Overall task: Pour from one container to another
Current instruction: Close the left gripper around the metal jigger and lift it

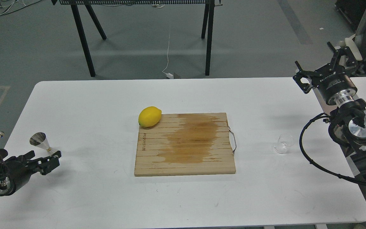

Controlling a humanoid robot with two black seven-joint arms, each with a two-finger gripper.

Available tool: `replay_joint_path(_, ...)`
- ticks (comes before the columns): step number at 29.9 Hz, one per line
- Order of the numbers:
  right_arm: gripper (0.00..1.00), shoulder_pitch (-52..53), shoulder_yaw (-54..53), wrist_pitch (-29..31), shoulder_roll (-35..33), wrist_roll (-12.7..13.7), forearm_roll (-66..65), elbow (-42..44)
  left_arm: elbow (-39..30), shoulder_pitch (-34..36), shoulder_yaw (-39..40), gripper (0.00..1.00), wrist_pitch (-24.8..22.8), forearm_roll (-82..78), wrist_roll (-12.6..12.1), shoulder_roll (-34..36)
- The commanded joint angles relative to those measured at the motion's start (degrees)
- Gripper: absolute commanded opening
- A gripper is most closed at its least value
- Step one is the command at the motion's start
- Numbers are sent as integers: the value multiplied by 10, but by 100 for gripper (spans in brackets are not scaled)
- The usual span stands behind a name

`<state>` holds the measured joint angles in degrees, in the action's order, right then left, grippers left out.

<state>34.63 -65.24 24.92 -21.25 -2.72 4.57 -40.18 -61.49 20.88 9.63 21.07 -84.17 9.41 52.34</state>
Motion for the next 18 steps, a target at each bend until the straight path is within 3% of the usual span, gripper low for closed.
replay_joint_path(1,99,2,0,0,1,0,-1,1,15,-2,4,99,15,13,1,-13)
replay_joint_path(18,99,6,17,0,-2,2,-7,1,84,4,11,98,19,15,-7,-67)
